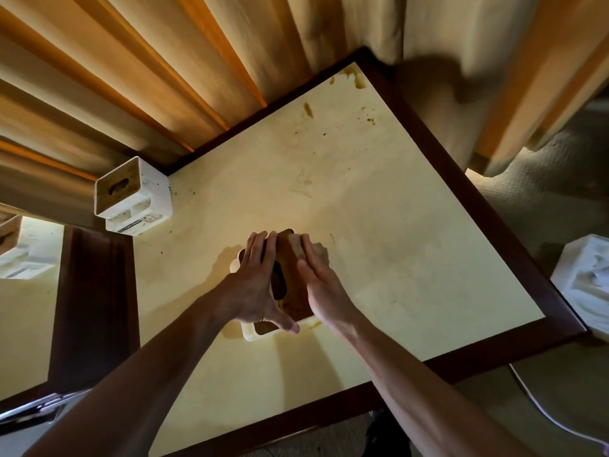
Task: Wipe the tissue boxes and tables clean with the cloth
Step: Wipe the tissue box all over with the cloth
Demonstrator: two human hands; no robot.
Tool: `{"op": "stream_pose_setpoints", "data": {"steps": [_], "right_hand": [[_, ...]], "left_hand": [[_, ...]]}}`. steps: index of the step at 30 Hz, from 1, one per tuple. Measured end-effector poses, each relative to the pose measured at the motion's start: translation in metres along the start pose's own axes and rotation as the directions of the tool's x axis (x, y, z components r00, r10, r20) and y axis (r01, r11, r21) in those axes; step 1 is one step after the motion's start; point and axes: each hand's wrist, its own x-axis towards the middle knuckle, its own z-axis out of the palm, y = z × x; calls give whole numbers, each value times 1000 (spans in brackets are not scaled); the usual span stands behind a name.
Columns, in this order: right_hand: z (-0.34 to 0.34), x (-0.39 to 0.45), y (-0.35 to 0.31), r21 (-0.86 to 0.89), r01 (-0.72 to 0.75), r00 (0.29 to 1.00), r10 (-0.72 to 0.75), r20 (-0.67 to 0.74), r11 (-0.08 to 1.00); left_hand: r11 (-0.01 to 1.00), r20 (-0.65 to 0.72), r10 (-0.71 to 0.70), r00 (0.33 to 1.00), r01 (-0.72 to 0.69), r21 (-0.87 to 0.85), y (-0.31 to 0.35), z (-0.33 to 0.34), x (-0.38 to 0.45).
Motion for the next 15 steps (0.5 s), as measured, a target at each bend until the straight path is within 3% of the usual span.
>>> {"op": "stream_pose_setpoints", "data": {"steps": [2, 6, 12, 15], "right_hand": [[-1, -10, 5, 45, 44, 999, -45, 23, 998], [-1, -30, 26, 68, -8, 998, 4, 59, 998], [-1, -26, 45, 70, -303, 948, 293, 120, 950], [-3, -13, 51, 105, -348, 935, 337, 111, 931]], "left_hand": [[1000, -4, 0, 1000, 0, -1, 0, 0, 0], [1000, -14, -5, 1000, 5, -25, 0, 0, 1], [999, -11, -19, 1000, 18, -37, -1, 1, 2], [999, -18, -14, 1000, 13, -45, -1, 2, 2]]}}
